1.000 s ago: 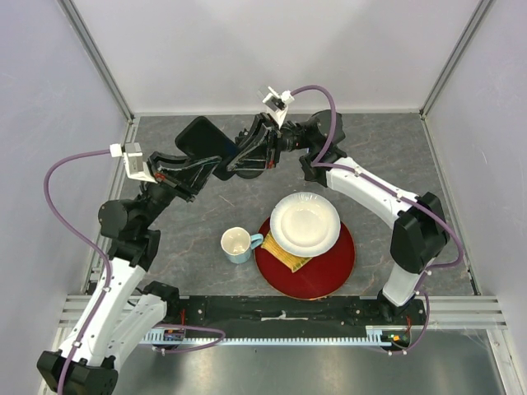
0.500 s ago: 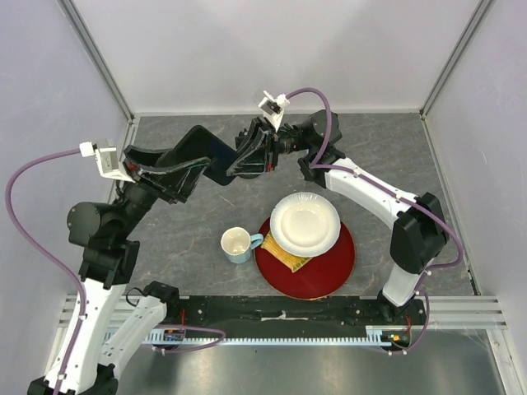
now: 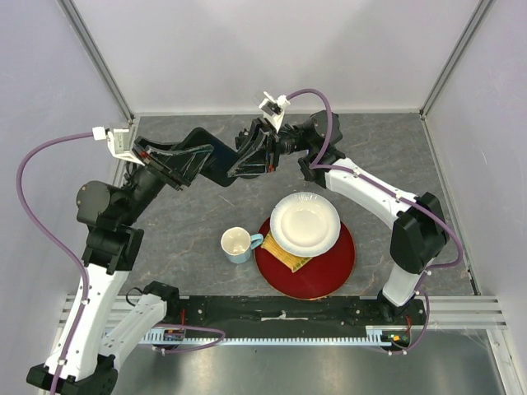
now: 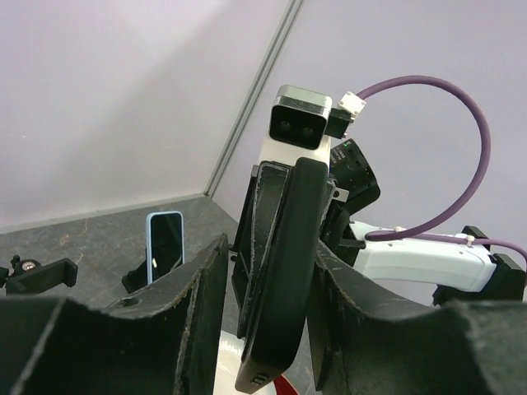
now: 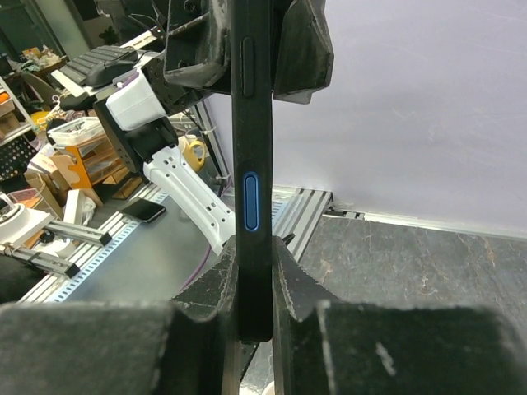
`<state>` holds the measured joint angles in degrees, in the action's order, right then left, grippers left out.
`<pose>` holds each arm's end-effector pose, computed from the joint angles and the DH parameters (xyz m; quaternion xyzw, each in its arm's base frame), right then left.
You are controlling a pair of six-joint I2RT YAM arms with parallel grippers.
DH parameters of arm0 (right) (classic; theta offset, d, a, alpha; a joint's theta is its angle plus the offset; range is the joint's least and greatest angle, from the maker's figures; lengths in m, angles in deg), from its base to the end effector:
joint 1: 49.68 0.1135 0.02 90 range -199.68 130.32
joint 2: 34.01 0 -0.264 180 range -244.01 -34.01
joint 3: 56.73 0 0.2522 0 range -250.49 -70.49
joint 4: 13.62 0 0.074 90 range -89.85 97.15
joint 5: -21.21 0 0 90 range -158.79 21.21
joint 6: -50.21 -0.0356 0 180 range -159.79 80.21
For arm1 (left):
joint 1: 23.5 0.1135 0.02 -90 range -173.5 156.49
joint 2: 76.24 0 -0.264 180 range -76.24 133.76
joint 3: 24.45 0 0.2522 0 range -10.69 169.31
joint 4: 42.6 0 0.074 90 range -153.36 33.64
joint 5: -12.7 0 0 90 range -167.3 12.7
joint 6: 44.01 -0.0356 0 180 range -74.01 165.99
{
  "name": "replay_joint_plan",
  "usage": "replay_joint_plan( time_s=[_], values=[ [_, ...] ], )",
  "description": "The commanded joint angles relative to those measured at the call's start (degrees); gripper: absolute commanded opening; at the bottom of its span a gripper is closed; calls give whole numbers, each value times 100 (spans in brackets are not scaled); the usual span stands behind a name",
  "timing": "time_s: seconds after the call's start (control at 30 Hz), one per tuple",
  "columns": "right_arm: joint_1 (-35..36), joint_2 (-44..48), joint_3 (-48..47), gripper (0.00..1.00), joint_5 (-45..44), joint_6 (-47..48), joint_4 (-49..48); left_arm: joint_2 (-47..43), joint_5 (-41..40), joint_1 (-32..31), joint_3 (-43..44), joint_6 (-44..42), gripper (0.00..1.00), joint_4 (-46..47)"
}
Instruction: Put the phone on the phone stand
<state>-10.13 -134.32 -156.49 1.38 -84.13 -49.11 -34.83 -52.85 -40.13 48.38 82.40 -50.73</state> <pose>0.2794 0.2742 0.4201 -0.4935 0.3992 0.6826 0.3621 0.1251 -0.0527 0.4617 0.0819 0.5598 -0.4687 0.6785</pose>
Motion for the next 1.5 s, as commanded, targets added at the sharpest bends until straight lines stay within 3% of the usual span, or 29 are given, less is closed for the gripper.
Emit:
replay_joint_plan(
  time_s=[0.0, 0.3, 0.37, 0.4, 0.43, 0.53, 0.63, 0.67, 0.77, 0.8, 0.87, 1.07, 1.2, 1.47],
  values=[
    [18, 249, -49, 0, -21, -40, -489, -36, -71, -8, 184, -54, 45, 87],
    [18, 231, -58, 0, -3, -49, -489, -71, -151, -8, 166, -195, 41, 132],
    [18, 223, -66, 0, -3, -49, -489, -72, -124, -8, 158, -239, 31, 175],
    [9, 223, -66, 0, 5, -66, -489, -71, -72, -8, 140, -282, 14, 210],
    [18, 205, -75, 0, -3, -58, -489, -54, -11, -8, 140, -292, 8, 245],
    [18, 144, -145, 1, -30, -49, -367, 7, 113, -8, 158, -327, 2, 307],
    [9, 82, -268, 25, -135, 239, 89, -88, -97, -8, 114, -476, 2, 220],
    [9, 82, -338, 39, -257, 415, 326, -133, -220, -8, 79, -528, 2, 141],
    [0, 126, -636, 54, -800, 1801, 2011, -326, -949, -16, 79, -774, 2, -403],
    [0, 135, -742, 56, -1012, 2197, 3086, -361, -1377, -8, 79, -871, 2, -753],
    [0, 117, -970, 61, -1434, 2901, 3745, -458, -1679, -8, 44, -1002, 2, -949],
    [0, -23, -1007, 74, -1480, 2931, 3818, -555, -1777, -8, -176, -1012, 2, -985],
    [0, -15, -1051, 77, -2190, 3412, 4386, -502, -1855, -16, -185, -881, 2, -1169],
    [0, -295, -1446, 71, -6126, 3871, 5540, -282, -2277, -8, -124, -661, 2, -1556]
  ],
)
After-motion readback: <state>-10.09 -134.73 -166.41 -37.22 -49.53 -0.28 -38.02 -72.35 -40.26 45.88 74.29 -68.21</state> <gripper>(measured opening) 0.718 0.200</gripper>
